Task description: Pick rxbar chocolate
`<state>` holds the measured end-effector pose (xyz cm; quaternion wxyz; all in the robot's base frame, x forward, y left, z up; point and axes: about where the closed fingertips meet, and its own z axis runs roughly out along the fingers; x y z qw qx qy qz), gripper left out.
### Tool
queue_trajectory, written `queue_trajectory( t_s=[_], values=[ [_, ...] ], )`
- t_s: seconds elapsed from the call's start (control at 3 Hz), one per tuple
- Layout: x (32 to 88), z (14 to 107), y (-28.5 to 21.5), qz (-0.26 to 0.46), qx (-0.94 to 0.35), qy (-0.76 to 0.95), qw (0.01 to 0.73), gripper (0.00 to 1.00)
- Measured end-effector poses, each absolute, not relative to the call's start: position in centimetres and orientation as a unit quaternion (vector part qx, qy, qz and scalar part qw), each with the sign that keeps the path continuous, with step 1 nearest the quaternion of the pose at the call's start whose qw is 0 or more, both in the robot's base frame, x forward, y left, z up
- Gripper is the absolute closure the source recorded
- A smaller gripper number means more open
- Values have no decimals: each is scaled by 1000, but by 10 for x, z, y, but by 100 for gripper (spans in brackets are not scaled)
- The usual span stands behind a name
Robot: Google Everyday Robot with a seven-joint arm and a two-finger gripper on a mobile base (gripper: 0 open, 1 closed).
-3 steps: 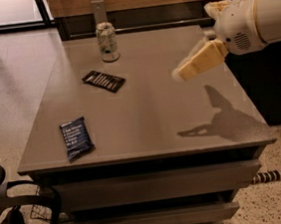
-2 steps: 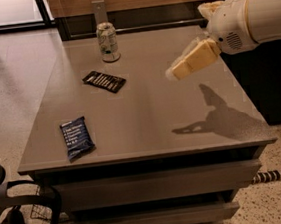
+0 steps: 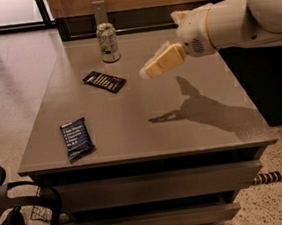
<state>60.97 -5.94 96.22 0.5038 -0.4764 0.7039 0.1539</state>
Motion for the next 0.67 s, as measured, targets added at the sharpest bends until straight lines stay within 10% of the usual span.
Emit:
queue_trajectory(
  t_s=[0.67],
  values=[
    [650,913,0,225,-475,687,501,0]
  ],
)
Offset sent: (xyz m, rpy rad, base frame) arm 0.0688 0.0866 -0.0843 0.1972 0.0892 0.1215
